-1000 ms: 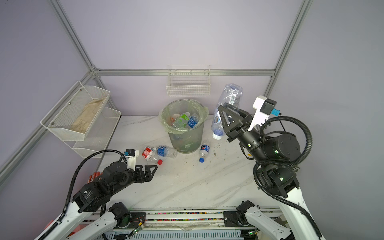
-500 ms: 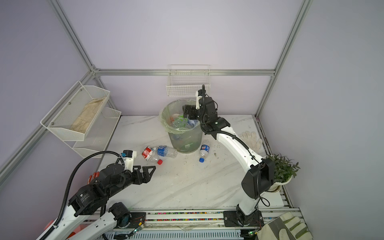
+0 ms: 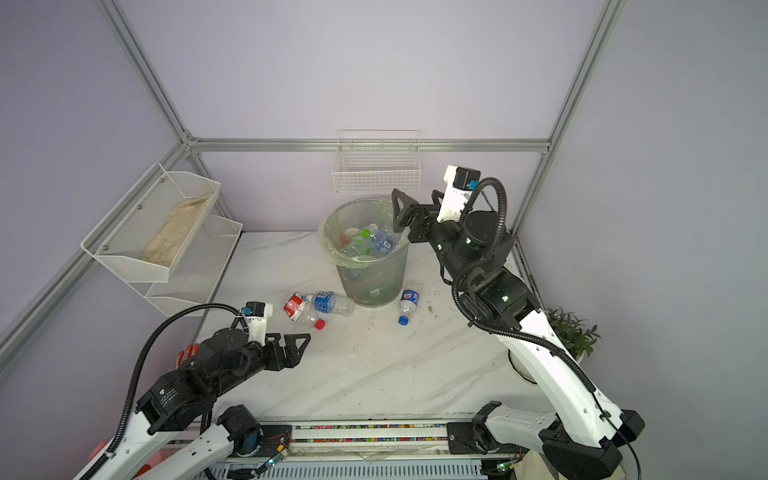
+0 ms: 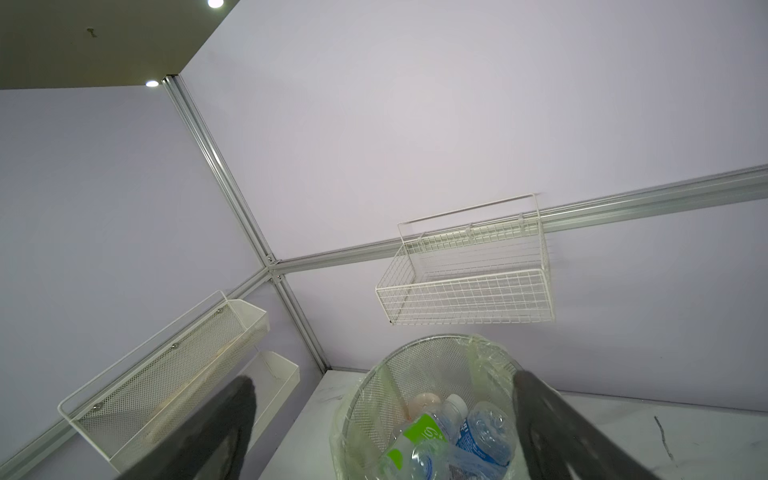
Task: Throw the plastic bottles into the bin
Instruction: 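Draw the right gripper back while the left gripper moves toward the red-capped bottles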
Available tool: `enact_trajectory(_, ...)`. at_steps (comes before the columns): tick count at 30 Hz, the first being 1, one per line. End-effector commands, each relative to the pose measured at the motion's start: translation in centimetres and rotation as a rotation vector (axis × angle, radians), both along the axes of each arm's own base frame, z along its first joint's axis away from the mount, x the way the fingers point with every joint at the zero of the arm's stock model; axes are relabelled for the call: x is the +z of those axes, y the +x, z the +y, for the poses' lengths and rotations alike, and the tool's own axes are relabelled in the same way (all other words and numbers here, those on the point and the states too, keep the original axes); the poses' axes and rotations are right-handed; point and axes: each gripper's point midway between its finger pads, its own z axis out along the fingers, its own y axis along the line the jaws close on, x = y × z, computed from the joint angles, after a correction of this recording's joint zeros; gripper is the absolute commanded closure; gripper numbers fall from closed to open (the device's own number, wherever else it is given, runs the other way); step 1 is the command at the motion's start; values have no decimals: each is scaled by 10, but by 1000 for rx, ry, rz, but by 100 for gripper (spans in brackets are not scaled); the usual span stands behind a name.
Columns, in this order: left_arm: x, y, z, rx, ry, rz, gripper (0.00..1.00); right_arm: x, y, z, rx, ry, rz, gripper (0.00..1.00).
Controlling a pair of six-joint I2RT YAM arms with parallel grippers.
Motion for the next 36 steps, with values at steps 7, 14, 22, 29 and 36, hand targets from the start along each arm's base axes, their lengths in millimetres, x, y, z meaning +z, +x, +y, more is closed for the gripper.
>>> enact_trajectory(7,11,9,-5,29,-42,-2,0,-72,-10,-19,-49,-31,152,2)
enact_trajectory(14,-6,29,-4,109,37,73,0,-119,-21,-37,-95,-27,264,2)
enact_trajectory(22,-25,67,6,246,38,184,0,-186,-31,-47,-120,-26,401,3)
enact_trajectory(29,-31,97,10,273,-96,216,0,-244,-41,-51,-120,-39,525,2)
enact_trajectory(36,-46,124,22,317,-231,263,0,-280,-54,-56,-116,-14,594,2)
